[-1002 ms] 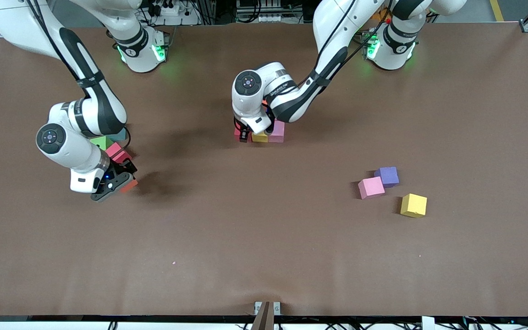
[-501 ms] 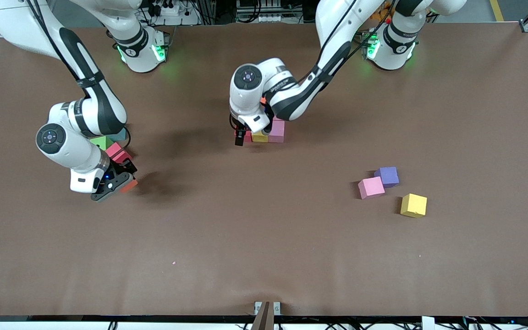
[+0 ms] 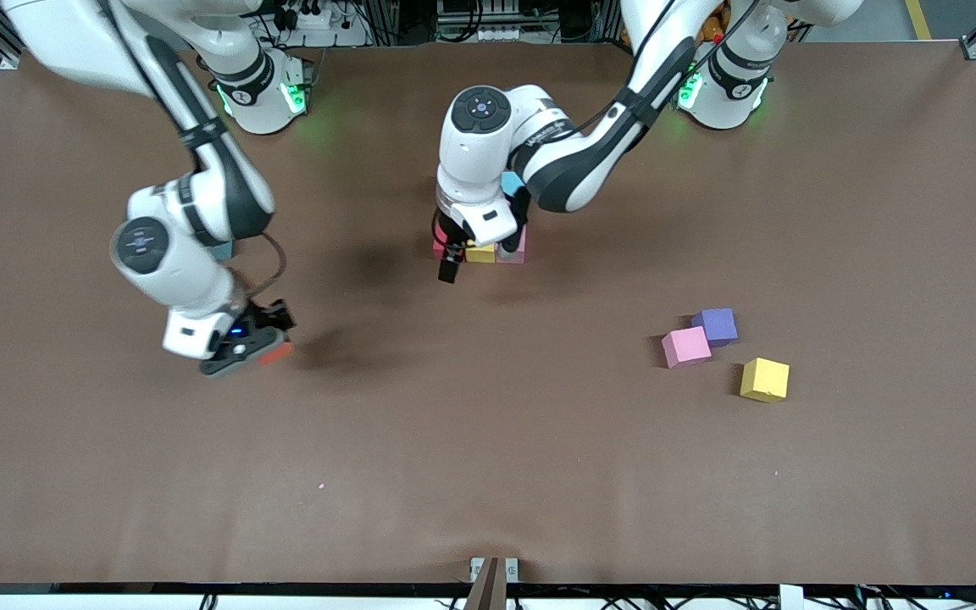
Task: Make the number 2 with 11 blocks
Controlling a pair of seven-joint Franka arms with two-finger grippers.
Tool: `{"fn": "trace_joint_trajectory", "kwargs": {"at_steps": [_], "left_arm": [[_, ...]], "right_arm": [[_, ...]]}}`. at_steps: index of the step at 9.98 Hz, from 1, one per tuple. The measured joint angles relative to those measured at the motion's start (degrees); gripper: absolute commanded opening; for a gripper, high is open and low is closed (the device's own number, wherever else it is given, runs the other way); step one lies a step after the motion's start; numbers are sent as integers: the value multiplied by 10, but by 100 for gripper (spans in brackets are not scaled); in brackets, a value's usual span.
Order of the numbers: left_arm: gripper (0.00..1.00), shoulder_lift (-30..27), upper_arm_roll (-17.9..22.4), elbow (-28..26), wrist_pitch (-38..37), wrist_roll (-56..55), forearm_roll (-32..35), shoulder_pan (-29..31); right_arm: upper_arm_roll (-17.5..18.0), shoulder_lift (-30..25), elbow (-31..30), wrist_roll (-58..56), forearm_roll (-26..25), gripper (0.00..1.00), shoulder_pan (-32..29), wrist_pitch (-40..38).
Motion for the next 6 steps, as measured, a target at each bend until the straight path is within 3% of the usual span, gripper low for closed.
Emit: {"fn": "trace_joint_trajectory", "kwargs": {"at_steps": [6], "left_arm": [[100, -29, 2, -1, -59, 384, 6, 156]], "right_arm": [[0, 52, 41, 357, 1, 32, 154, 1]]}}
